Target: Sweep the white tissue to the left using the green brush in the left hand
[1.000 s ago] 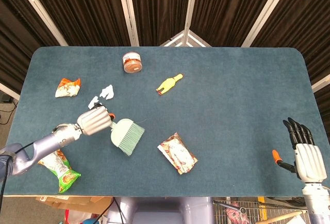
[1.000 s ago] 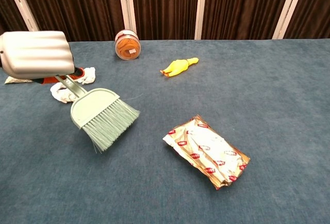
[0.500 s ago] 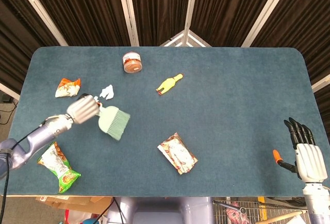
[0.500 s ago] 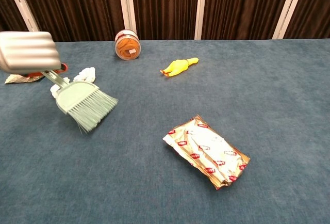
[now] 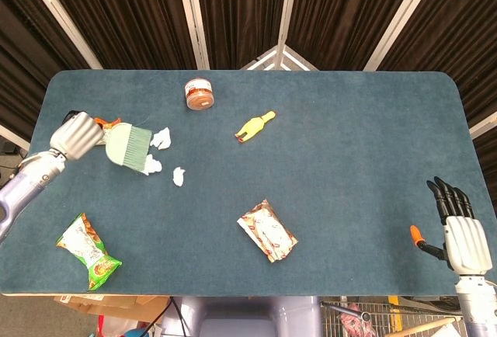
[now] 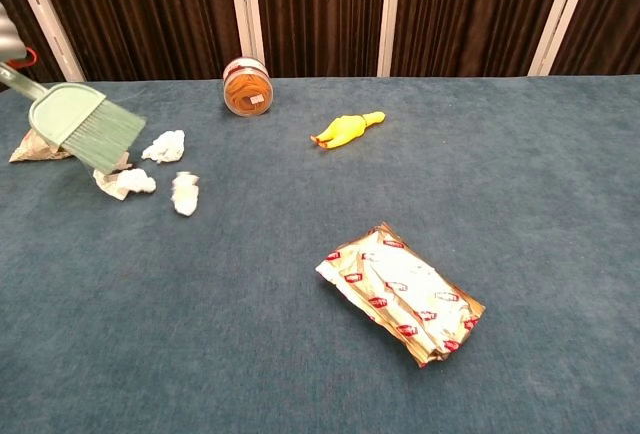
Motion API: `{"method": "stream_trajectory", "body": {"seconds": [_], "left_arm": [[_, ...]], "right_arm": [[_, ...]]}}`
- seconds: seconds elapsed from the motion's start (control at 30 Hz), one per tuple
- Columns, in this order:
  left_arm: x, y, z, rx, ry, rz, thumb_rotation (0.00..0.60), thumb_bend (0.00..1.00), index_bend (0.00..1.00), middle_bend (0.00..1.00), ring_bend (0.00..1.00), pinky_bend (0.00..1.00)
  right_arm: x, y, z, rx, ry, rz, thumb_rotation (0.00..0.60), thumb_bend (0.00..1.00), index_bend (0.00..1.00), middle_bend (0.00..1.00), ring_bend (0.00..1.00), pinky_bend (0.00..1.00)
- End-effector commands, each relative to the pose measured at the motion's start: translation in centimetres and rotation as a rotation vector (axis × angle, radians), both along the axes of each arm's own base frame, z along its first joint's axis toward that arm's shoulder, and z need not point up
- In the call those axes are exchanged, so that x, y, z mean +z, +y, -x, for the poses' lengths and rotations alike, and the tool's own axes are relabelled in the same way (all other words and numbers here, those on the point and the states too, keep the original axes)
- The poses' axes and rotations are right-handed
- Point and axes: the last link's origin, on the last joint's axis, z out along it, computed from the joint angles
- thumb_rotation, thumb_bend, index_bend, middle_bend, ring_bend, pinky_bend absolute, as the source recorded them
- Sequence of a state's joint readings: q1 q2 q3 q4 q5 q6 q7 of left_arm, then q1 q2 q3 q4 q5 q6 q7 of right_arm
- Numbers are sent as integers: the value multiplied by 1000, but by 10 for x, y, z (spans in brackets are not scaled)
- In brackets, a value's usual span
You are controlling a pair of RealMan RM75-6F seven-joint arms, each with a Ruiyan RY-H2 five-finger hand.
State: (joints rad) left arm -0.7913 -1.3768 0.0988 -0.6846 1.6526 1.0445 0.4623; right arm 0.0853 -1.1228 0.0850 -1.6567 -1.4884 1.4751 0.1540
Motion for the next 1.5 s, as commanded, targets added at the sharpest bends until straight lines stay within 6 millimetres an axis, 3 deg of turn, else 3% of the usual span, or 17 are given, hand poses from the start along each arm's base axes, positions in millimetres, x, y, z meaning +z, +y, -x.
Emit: {"method": "stream_trajectory", "body": {"seconds": [0.03, 0.17, 0.37, 0.63, 0.77, 1.27, 1.5], "left_arm": [[-2, -2, -23, -80, -132, -2, 600, 794, 825, 1000, 1000, 1000], [-18, -4, -48, -155, -220, 42, 600, 794, 825, 1000, 1000, 1000], [-58, -13, -76, -218, -256, 150, 600, 794, 825, 1000, 1000, 1000], [-118, -28, -92, -212, -225, 249, 600, 794, 825, 1000, 1000, 1000], [-130, -32, -96, -230, -194, 286, 600, 794, 824, 1000, 1000, 1000], [-93, -17, -29, -128, 31, 197, 600, 793, 825, 1000, 1000, 1000], [-51, -4, -5, -85, 85, 86, 600, 793, 825, 1000, 1000, 1000]], "right_arm": [[-1, 0, 0, 2, 4, -1, 600, 344, 0, 0, 0, 0], [0, 0, 0, 1, 5, 2, 600, 344, 0, 0, 0, 0], [0, 0, 0, -1, 3, 3, 600, 343, 0, 0, 0, 0], [2, 0, 1, -3, -3, 5, 600, 344, 0, 0, 0, 0], [3, 0, 2, -6, -7, 8, 600, 344, 0, 0, 0, 0], [1, 2, 1, -4, -6, 7, 600, 344, 0, 0, 0, 0], [1, 2, 0, -3, -3, 13, 600, 344, 0, 0, 0, 0]]}}
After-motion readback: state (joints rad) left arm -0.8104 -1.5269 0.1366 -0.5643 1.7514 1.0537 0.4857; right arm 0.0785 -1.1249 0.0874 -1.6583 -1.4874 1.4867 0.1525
